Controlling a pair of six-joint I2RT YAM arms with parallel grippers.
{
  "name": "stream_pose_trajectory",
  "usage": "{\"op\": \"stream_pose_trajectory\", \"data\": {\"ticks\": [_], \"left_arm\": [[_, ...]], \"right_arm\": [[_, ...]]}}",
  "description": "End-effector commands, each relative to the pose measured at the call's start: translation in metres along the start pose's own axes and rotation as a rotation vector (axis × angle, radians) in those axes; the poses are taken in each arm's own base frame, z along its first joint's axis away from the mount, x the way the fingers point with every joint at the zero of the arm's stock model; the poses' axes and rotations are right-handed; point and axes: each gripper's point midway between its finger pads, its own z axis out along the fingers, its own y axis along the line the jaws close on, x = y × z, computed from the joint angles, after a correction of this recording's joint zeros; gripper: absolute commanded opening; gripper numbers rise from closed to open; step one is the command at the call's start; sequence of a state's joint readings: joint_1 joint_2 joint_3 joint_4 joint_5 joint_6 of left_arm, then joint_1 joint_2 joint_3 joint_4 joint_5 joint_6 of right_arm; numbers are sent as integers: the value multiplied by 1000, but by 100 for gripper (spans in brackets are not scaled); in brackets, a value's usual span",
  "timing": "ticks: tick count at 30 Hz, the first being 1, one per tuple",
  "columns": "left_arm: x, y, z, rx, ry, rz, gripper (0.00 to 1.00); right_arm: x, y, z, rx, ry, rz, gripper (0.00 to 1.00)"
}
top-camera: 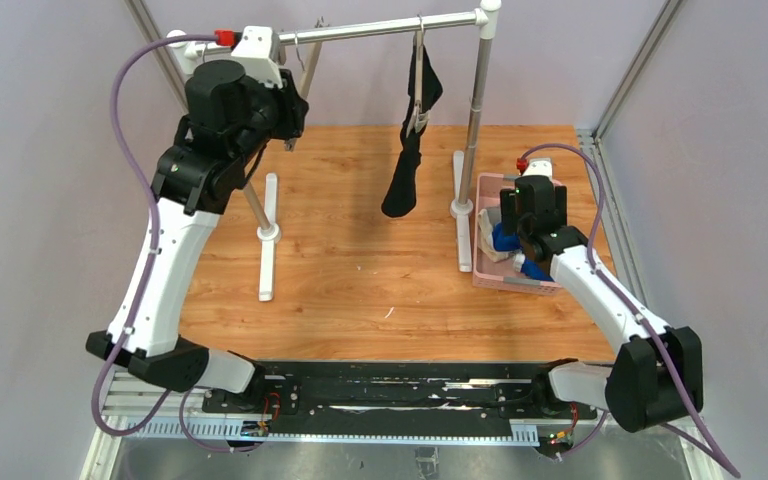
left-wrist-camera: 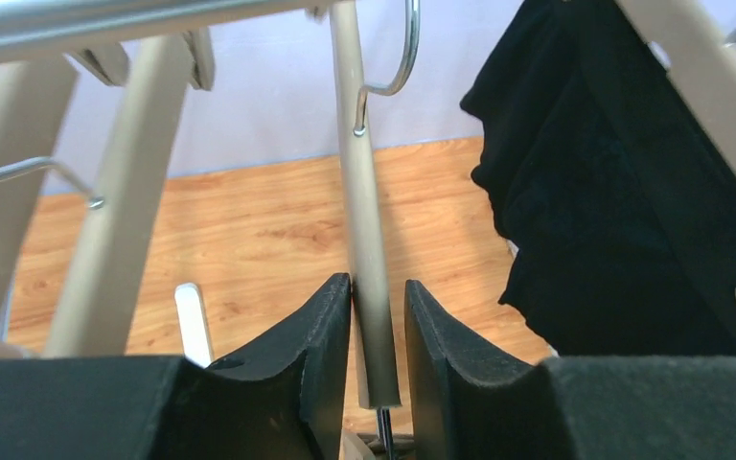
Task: Remove the underwear clipped to the hanger
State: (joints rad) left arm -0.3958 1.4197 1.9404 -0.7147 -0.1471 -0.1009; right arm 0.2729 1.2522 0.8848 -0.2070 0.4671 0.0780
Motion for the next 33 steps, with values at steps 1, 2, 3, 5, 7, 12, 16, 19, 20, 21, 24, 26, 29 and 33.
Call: {"op": "stream_pose_trajectory", "data": {"ticks": [1, 2, 3, 5, 7, 12, 16, 19, 20, 21, 24, 26, 29, 33], "left_arm": [[-40, 3, -41, 11, -144, -9, 35], [-44, 4, -48, 10, -159, -10, 35], [-47, 5, -54, 13, -173, -9, 34], [-55, 6, -68, 16, -204, -7, 32], [-65, 2, -79, 47, -242, -4, 29], [-86, -37, -83, 185, -278, 55, 26], [-84, -92, -55, 276, -225, 158, 26], [-85, -121, -33, 332, -223, 181, 29], [-85, -128, -25, 351, -222, 180, 30], [-85, -134, -20, 369, -223, 176, 30], [-78, -151, -2, 421, -214, 172, 31], [-73, -158, 8, 440, -206, 170, 31], [-64, -167, 20, 467, -200, 181, 31], [-58, -171, 31, 470, -212, 182, 31]], "right_arm": [[-13, -10, -14, -1, -65, 49, 77], [-16, -12, -17, -2, -81, 58, 77], [-19, -14, -20, -1, -97, 66, 77], [-24, -17, -26, -2, -121, 79, 77], [-30, -15, -33, -33, -150, 93, 77], [-44, -12, -48, -87, -209, 119, 76], [-49, -13, -61, -93, -239, 114, 76], [-48, -19, -67, -80, -248, 110, 76], [-47, -20, -69, -80, -248, 110, 76], [-47, -21, -72, -82, -253, 112, 76], [-44, -21, -78, -94, -265, 116, 76], [-44, -20, -80, -105, -276, 118, 76], [-44, -14, -82, -140, -284, 107, 76], [-42, -4, -81, -169, -276, 77, 76]]}}
